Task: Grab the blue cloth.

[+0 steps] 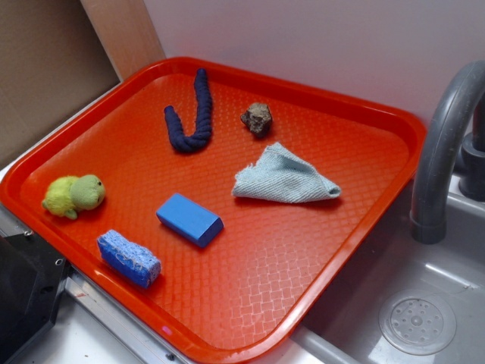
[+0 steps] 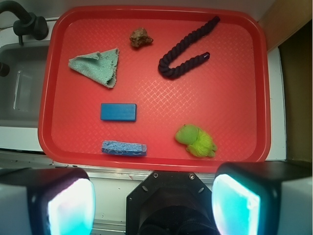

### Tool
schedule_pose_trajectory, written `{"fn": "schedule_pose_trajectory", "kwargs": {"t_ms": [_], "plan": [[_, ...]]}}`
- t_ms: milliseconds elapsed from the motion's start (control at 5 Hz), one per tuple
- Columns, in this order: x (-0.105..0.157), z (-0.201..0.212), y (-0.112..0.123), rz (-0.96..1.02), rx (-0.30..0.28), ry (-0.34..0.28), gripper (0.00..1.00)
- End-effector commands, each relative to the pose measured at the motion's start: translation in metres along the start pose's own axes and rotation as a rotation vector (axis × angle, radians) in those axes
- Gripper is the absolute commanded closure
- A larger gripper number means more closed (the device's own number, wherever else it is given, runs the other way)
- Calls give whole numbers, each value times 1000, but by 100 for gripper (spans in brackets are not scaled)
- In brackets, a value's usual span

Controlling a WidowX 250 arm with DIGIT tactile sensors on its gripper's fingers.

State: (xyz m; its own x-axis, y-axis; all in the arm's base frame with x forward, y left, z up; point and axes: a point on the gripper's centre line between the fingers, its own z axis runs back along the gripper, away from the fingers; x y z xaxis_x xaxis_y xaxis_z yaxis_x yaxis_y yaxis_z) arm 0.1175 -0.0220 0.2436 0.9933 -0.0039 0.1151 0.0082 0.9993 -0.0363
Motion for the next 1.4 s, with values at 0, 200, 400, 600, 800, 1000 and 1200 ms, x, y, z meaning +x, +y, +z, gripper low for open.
{"fn": "schedule_pose_trajectory", "kwargs": {"t_ms": [0,200,400,600,800,1000,1200], "plan": [[0,0,0,0,0,0,0],[28,-7,-2,-248,48,-33,0],[55,-24,-25,-445,104,-32,0],[75,-42,-53,-639,112,-26,0],[94,-67,-78,-805,145,29,0],[115,-97,-98,-913,144,41,0],[135,-123,-102,-962,165,49,0]]}}
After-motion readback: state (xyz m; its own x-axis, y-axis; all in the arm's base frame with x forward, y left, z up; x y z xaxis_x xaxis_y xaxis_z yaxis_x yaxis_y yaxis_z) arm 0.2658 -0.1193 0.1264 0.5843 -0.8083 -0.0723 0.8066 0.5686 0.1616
